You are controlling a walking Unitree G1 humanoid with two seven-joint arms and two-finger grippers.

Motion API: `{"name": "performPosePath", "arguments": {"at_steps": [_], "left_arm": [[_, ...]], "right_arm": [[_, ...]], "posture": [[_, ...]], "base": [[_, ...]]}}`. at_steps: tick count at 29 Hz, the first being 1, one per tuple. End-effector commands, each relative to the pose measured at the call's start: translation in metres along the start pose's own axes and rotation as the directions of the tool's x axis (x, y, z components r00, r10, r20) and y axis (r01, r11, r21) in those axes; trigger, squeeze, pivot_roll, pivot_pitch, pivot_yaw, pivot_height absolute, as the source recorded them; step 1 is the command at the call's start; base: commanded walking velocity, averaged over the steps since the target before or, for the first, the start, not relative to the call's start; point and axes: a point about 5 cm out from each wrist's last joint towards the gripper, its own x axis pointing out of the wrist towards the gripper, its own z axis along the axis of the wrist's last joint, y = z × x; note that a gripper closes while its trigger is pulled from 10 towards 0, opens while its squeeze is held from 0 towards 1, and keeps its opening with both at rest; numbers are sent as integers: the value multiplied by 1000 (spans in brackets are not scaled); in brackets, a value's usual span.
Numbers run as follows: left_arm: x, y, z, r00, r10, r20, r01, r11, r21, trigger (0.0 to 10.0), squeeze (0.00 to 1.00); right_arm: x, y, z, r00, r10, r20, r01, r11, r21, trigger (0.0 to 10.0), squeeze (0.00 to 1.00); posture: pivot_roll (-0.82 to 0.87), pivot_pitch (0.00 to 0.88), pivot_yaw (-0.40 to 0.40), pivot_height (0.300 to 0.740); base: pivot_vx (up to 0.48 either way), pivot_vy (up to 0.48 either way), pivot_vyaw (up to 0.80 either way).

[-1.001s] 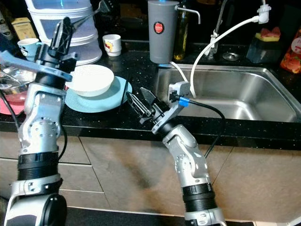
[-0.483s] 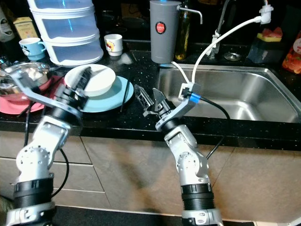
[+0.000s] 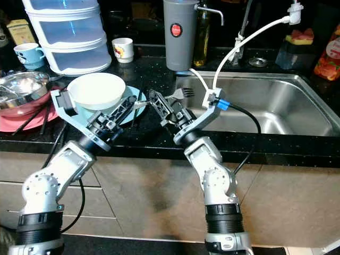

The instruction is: Kitchen organization

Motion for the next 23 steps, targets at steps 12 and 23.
{"name": "performPosePath", "arguments": {"at_steps": [12,23], "left_arm": [[-1,-6,-3,999,-43,-22,41,997,-71,0,0],[-2,-6,-2,999,-30,-25,28,997,-71,0,0]], "right_arm": [[3,12,-11,1000,8,8,-9,994,110,10000,0],[5,6,-6,998,-42,37,37,992,118,0,0]], "posture": [[126,64,42,740],[128,66,41,740]], "base": [[0,0,0],[0,0,0]]}}
